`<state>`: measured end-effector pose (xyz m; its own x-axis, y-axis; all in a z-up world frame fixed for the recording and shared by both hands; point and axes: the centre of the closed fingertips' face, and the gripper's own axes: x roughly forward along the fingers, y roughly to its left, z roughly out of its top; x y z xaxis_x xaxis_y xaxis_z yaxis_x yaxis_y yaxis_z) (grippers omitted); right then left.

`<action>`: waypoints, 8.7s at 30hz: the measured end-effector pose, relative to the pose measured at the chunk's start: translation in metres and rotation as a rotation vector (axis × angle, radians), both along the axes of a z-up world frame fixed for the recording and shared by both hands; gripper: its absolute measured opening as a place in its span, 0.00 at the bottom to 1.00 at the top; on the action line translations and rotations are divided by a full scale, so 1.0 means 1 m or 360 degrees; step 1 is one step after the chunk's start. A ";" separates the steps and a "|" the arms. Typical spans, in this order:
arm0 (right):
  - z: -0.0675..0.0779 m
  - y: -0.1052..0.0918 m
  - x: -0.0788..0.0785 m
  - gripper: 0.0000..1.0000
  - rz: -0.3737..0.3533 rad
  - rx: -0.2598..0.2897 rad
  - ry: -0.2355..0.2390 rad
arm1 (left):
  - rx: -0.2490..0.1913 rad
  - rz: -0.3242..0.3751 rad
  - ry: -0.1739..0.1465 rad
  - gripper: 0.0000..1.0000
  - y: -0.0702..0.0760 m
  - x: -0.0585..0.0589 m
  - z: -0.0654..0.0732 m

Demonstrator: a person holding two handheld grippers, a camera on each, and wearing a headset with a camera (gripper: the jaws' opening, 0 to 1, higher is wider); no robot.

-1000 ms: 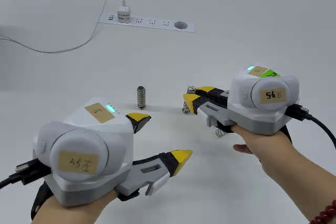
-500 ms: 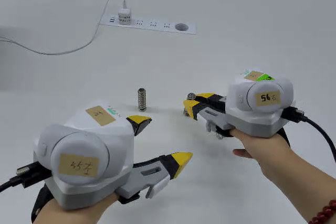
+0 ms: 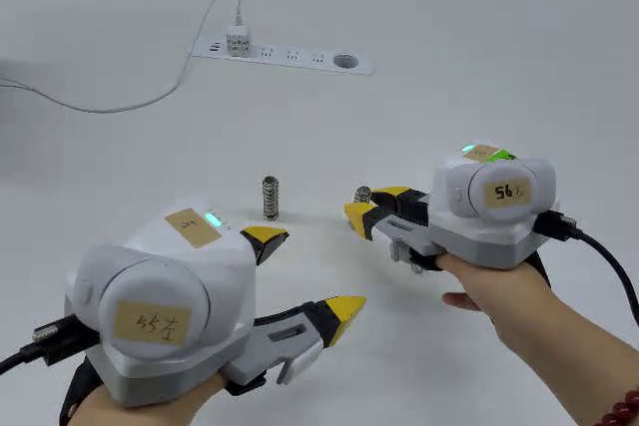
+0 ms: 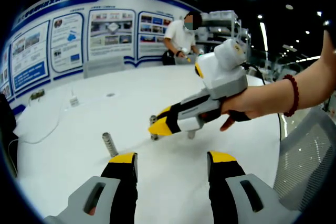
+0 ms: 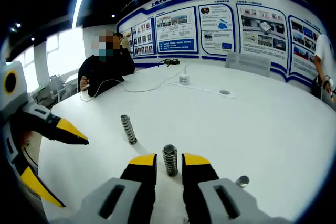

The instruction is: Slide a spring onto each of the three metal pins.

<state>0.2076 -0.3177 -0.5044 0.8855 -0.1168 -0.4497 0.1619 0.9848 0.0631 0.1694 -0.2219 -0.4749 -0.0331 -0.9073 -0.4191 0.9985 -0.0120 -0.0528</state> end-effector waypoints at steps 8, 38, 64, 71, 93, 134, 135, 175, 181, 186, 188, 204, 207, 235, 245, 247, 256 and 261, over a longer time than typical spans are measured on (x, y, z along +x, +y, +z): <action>0.016 0.005 -0.006 0.26 -0.0014 0.0046 -0.0048 | -0.0006 0.0004 0.0003 0.55 -0.001 -0.001 0.001; 0.068 0.003 -0.063 0.49 -0.0125 0.0166 -0.0207 | -0.0004 -0.0145 -0.0074 0.56 -0.027 -0.021 -0.005; 0.072 0.002 -0.119 0.55 -0.0108 0.0165 -0.0276 | 0.0022 -0.0312 -0.0161 0.45 -0.073 -0.043 -0.028; 0.068 0.006 -0.129 0.54 -0.0086 0.0172 -0.0269 | 0.0058 -0.0345 -0.0159 0.39 -0.084 -0.044 -0.037; 0.060 0.009 -0.148 0.46 -0.0106 0.0171 -0.0237 | 0.0166 -0.0410 -0.0095 0.24 -0.108 -0.051 -0.059; 0.058 -0.006 -0.141 0.44 -0.0254 0.0332 -0.0229 | 0.0139 -0.0440 -0.0328 0.10 -0.094 -0.041 -0.044; 0.058 -0.007 -0.140 0.43 -0.0257 0.0339 -0.0234 | 0.0131 -0.0434 -0.0331 0.10 -0.093 -0.040 -0.042; 0.077 0.018 -0.086 0.27 -0.0263 0.1065 -0.0513 | -0.0275 -0.0209 -0.0012 0.10 -0.054 -0.046 0.036; 0.079 0.020 -0.083 0.21 -0.0257 0.1153 -0.0537 | -0.0320 -0.0203 0.0029 0.10 -0.052 -0.046 0.043; 0.082 0.025 -0.080 0.16 -0.0231 0.1190 -0.0547 | -0.0331 -0.0207 0.0040 0.10 -0.050 -0.045 0.045; 0.083 0.026 -0.079 0.13 -0.0225 0.1200 -0.0549 | -0.0335 -0.0203 0.0048 0.10 -0.050 -0.045 0.046; 0.081 0.037 -0.073 0.11 -0.0081 0.0982 -0.0477 | -0.0210 -0.0212 0.0035 0.11 -0.044 -0.042 0.032; 0.080 0.038 -0.072 0.11 -0.0065 0.0947 -0.0470 | -0.0188 -0.0204 0.0030 0.11 -0.044 -0.041 0.030; 0.095 -0.013 -0.077 0.11 -0.0161 0.0480 -0.0487 | -0.0079 0.0042 0.0014 0.34 -0.016 -0.009 0.011; 0.095 -0.030 -0.071 0.11 -0.0183 0.0306 -0.0445 | -0.0071 0.0106 -0.0016 0.42 -0.009 0.006 0.012; 0.094 -0.033 -0.070 0.11 -0.0192 0.0280 -0.0436 | -0.0070 0.0115 -0.0027 0.43 -0.008 0.009 0.012; 0.085 -0.043 -0.066 0.11 -0.0188 0.0186 -0.0367 | -0.0051 0.0145 -0.0063 0.49 -0.001 0.018 0.013; 0.079 -0.051 -0.065 0.11 -0.0192 0.0116 -0.0329 | -0.0061 0.0152 -0.0055 0.53 0.000 0.021 0.014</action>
<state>0.1430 -0.3682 -0.4259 0.9413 -0.2010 -0.2714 0.2541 0.9508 0.1771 0.1902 -0.2215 -0.4612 0.0682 -0.9209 -0.3837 0.9964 0.0820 -0.0198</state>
